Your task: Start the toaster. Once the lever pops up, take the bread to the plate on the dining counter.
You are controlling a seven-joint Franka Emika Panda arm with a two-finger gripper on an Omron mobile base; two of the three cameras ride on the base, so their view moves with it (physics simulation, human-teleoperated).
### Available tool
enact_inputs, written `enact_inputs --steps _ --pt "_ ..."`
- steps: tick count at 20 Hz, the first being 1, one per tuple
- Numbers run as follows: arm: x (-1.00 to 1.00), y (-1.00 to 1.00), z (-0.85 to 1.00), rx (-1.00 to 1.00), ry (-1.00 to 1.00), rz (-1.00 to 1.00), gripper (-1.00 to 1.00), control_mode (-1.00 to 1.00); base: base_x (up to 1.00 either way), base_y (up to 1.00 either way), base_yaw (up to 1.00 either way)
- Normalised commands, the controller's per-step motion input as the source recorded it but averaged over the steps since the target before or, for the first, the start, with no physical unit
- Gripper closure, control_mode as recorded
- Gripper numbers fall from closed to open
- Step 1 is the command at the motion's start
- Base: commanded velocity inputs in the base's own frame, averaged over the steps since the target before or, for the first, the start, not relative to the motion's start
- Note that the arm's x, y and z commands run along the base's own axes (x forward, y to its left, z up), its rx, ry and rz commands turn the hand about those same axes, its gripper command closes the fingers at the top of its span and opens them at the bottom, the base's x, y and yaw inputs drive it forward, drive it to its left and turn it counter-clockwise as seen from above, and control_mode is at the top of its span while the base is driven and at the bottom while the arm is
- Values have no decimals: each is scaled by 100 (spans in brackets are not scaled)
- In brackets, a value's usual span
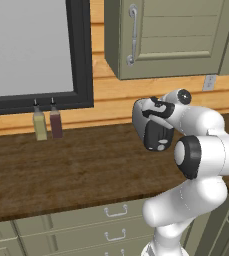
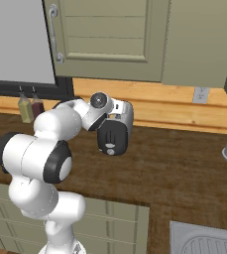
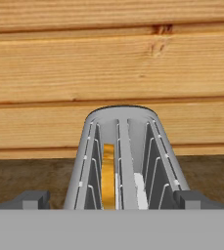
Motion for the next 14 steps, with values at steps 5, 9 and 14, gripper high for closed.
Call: enact_inputs --steps 5,9,14 --pt "0 0 0 0 0 0 -100 -100 0 0 0" --pt "0 0 0 0 0 0 -100 -100 0 0 0" --pt "0 0 0 0 0 0 -100 -100 0 0 0"
